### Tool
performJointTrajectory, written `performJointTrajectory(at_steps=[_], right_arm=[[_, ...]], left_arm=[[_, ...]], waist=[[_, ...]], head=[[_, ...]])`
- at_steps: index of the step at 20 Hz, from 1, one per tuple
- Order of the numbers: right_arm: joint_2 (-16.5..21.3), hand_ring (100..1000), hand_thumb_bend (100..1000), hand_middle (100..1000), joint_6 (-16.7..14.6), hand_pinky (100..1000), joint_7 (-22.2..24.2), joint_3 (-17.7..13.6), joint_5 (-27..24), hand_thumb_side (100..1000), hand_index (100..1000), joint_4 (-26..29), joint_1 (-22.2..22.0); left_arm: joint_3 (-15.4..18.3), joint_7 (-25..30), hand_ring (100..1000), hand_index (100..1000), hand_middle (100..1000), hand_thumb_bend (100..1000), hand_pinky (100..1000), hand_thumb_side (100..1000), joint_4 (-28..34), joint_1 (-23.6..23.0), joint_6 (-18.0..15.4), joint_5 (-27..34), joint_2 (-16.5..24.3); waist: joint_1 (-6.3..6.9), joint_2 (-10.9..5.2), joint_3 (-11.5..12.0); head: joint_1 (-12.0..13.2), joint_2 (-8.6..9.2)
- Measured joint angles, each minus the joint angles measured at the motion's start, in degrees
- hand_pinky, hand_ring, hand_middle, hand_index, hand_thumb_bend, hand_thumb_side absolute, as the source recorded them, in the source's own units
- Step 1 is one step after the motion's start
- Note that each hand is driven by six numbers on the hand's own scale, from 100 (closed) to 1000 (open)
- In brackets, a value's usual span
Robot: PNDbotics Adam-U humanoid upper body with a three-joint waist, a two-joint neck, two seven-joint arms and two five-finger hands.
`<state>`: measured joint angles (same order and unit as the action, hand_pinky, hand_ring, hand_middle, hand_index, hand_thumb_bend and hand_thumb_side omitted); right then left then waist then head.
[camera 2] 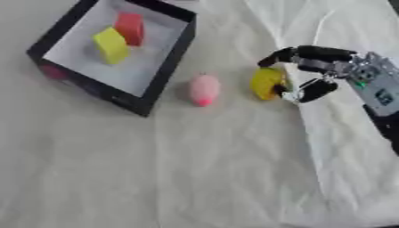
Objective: Pick up objects on the table and place them in the box.
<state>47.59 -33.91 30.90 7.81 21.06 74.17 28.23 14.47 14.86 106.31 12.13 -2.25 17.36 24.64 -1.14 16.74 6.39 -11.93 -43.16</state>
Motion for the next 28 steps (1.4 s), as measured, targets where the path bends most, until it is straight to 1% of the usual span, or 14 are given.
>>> performJointTrajectory(at_steps=[2,3,4,7,8,10,14,18,24,28], right_arm=[[0.0,881,100,687,-0.1,1000,0.4,0.0,0.0,224,874,-0.2,0.2],[0.0,873,100,646,-0.2,1000,0.7,0.1,0.0,225,851,-0.3,0.3],[0.0,864,100,609,-0.1,1000,1.0,0.2,-0.2,222,814,-0.4,0.5],[0.0,832,100,538,0.1,1000,1.3,0.3,-0.8,217,729,-0.5,0.6],[0.0,821,100,519,0.3,999,1.3,0.3,-1.2,214,705,-0.5,0.8],[0.0,783,100,477,0.7,989,1.1,0.3,-2.0,209,628,-0.5,0.9],[0.0,755,100,440,1.7,966,0.8,0.3,-4.5,221,557,-0.2,1.0],[0.3,746,100,418,2.6,957,0.5,0.3,-6.4,228,528,0.7,1.0],[0.9,740,100,414,3.5,957,-0.4,0.3,-8.2,226,518,2.2,1.0],[1.7,743,100,422,4.3,959,-0.6,-0.1,-10.6,228,524,4.1,0.9]], left_arm=[[0.0,0.0,711,787,704,100,808,588,0.0,0.0,0.0,0.0,0.0],[0.0,0.1,711,787,703,100,808,588,0.0,0.0,0.0,0.0,0.0],[0.0,0.1,710,787,703,100,808,588,0.0,0.0,-0.1,0.0,0.0],[0.0,0.1,709,787,702,100,809,588,0.0,0.0,0.0,0.0,0.0],[0.0,0.2,709,787,702,100,809,587,0.0,0.0,0.0,0.0,0.0],[0.0,0.2,709,787,701,100,810,586,0.0,0.0,0.0,0.0,0.0],[0.1,0.2,707,786,700,100,811,584,-0.2,0.0,0.0,0.0,0.0],[0.3,0.2,706,785,699,100,812,582,-0.3,0.0,-0.1,0.0,0.0],[0.3,0.0,706,785,697,100,814,582,-0.3,-0.1,-0.2,0.1,0.0],[0.3,-0.1,706,785,701,100,815,580,-0.3,-0.3,-0.3,0.1,0.0]], waist=[[0.0,0.0,0.1],[0.0,0.0,0.1],[0.0,0.0,0.1],[0.0,0.0,0.1],[0.0,0.0,0.1],[0.0,0.0,0.1],[0.0,0.0,0.0],[0.0,0.0,0.0],[0.0,0.0,-0.1],[0.0,0.0,-0.4]], head=[[0.0,0.0],[-0.1,-0.01],[-0.1,-0.02],[-0.2,-0.03],[-0.2,-0.03],[-0.2,-0.03],[-0.2,-0.03],[-0.2,-0.03],[-0.2,-0.03],[-0.2,-0.02]])
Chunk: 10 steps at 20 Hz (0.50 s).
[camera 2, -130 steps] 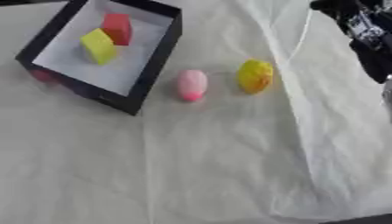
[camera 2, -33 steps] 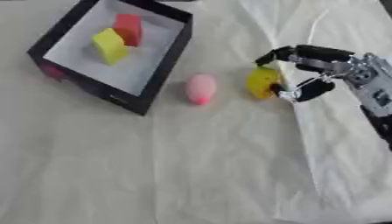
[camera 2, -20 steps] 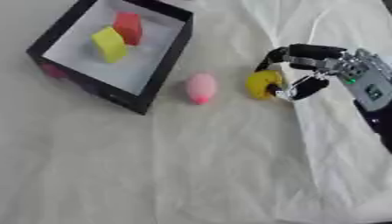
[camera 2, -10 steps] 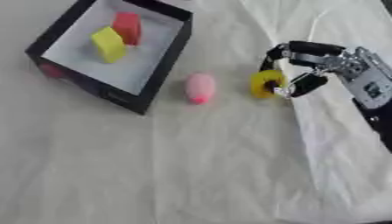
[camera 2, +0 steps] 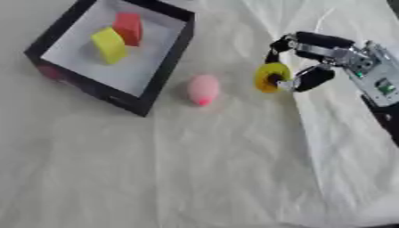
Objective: Pick up objects on the table and place them in the box.
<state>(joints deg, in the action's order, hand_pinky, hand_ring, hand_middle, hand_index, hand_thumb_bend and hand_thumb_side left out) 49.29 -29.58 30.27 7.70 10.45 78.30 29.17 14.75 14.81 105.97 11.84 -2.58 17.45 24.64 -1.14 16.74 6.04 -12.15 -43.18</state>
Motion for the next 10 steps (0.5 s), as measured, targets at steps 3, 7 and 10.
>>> performJointTrajectory(at_steps=[3,7,10], right_arm=[[0.8,742,100,421,0.6,959,0.2,-0.3,-2.0,225,523,2.1,0.0],[1.7,741,100,418,1.4,957,0.5,-0.6,-4.9,215,519,4.9,0.5],[2.4,741,100,418,2.1,955,0.7,-0.6,-7.2,204,519,6.7,2.5]], left_arm=[[0.0,0.0,705,785,701,100,815,580,0.0,-0.2,-0.2,0.0,0.0],[0.0,-0.1,704,785,700,100,816,579,0.0,-0.3,-0.3,0.0,0.0],[0.0,-0.2,704,785,699,100,816,578,0.0,-0.4,-0.4,0.0,0.0]], waist=[[0.0,0.0,0.0],[0.0,-0.01,0.0],[0.0,-0.02,0.0]], head=[[0.0,0.0],[0.0,0.01],[-0.1,0.01]])
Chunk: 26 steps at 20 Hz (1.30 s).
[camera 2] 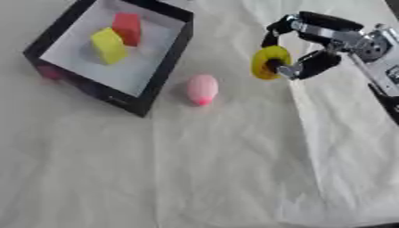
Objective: Pick up objects on the table and place them in the box.
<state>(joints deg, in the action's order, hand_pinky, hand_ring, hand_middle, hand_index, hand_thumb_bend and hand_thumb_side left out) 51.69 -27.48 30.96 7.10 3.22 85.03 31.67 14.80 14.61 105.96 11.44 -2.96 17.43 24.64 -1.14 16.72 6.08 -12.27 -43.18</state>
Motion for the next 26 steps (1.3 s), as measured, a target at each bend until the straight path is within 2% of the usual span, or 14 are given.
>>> performJointTrajectory(at_steps=[3,6,9,11,12,13,15,20,21,22,26], right_arm=[[0.2,742,100,417,0.8,955,0.2,0.1,-2.5,182,518,1.2,3.3],[-0.2,741,100,413,2.0,955,0.4,0.6,-5.1,160,514,1.4,8.6],[-2.5,741,100,414,3.5,957,0.8,1.2,-7.0,142,515,0.0,14.4],[-4.8,741,100,413,4.4,955,0.9,1.6,-7.3,133,514,-2.0,18.1],[-5.8,740,100,412,4.7,956,0.9,1.8,-7.4,239,513,-3.1,19.7],[-6.7,740,100,412,4.8,957,0.9,2.0,-7.4,126,512,-4.2,20.9],[-8.6,740,100,411,4.9,958,0.7,2.2,-7.1,123,511,-6.7,23.3],[-12.9,737,100,409,4.1,945,-0.2,2.5,-4.1,125,509,-13.5,28.6],[-13.6,735,100,410,3.6,938,-0.6,2.5,-3.1,100,511,-14.8,29.5],[-14.3,735,100,412,3.0,933,-1.1,2.5,-1.9,155,513,-16.1,30.4],[-16.4,734,100,424,-1.5,906,-3.7,3.4,6.2,258,527,-21.0,31.9]], left_arm=[[0.0,-0.1,702,785,699,100,816,576,0.0,-0.3,-0.1,-0.1,0.0],[0.0,-0.1,698,784,697,100,810,573,0.0,-0.3,-0.5,-0.1,0.0],[-0.1,0.0,692,782,692,100,801,573,0.0,-0.3,-1.0,0.1,0.0],[-0.1,0.1,687,781,689,100,795,575,0.0,-0.3,-1.2,0.3,0.0],[-0.1,0.2,683,780,686,100,792,617,0.0,-0.3,-1.3,0.4,0.0],[-0.1,0.4,682,780,686,100,791,576,0.0,-0.3,-1.5,0.5,0.0],[-0.5,0.8,679,779,683,100,789,577,0.0,0.0,-1.8,0.8,0.0],[-0.8,1.6,657,766,661,100,774,576,0.4,0.7,-2.9,2.5,0.0],[-0.8,1.3,656,764,659,100,773,576,0.5,0.8,-3.3,3.1,0.0],[-0.8,1.0,654,762,657,100,772,577,0.7,0.8,-3.8,3.8,0.0],[-0.8,-1.5,640,747,638,100,759,580,1.6,1.6,-6.8,7.5,0.1]], waist=[[0.0,-0.04,0.4],[0.0,-0.05,1.5],[-0.1,-0.06,3.9],[-0.65,-0.06,5.2],[-0.94,-0.06,5.8],[-1.18,-0.06,6.3],[-1.66,-0.06,7.8],[-3.18,0.0,10.4],[-3.42,0.0,10.9],[-3.75,0.01,11.1],[-4.6,0.06,12.3]], head=[[-0.4,-0.02],[-1.2,-0.04],[-2.9,-0.05],[-4.2,-0.05],[-4.8,-0.05],[-5.3,-0.05],[-6.5,-0.03],[-8.7,0.08],[-9.1,0.1],[-9.4,0.13],[-10.7,0.57]])
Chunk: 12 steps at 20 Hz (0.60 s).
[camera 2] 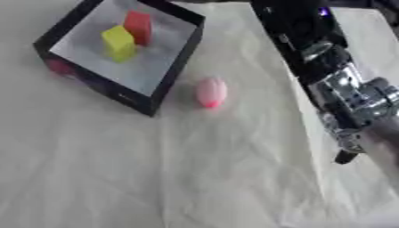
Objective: Pick up objects on the table and place them in the box.
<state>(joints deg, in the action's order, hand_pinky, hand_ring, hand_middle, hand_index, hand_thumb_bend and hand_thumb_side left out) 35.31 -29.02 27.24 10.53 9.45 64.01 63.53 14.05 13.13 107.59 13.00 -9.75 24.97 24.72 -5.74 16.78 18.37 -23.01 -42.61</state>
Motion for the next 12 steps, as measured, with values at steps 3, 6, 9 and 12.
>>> performJointTrajectory(at_steps=[3,6,9,12], right_arm=[[-1.0,732,100,428,-4.2,884,-2.6,0.9,7.7,362,532,-3.1,-0.1],[-1.3,727,100,430,-8.8,860,-6.3,1.9,15.9,501,534,-4.9,-0.6],[-1.5,727,100,434,-13.0,853,-10.5,3.1,23.9,555,538,-5.9,-1.1],[-1.9,737,100,449,-15.6,851,-14.2,3.9,30.2,586,556,-7.0,-1.7]], left_arm=[[0.0,-2.3,641,743,634,100,758,579,1.2,1.0,-2.6,3.4,0.7],[-0.1,-4.1,644,742,632,100,759,581,2.0,1.5,-4.4,5.4,1.5],[-0.4,-5.0,645,743,631,100,760,581,2.4,1.8,-5.3,6.5,2.0],[-0.6,-5.1,646,743,631,100,760,581,2.6,2.2,-5.4,6.8,2.0]], waist=[[-0.2,0.49,0.5],[-0.72,0.51,0.5],[-1.05,0.51,0.5],[-1.12,0.51,0.5]], head=[[-0.8,0.04],[-1.2,0.05],[-1.3,0.06],[-1.4,0.06]])
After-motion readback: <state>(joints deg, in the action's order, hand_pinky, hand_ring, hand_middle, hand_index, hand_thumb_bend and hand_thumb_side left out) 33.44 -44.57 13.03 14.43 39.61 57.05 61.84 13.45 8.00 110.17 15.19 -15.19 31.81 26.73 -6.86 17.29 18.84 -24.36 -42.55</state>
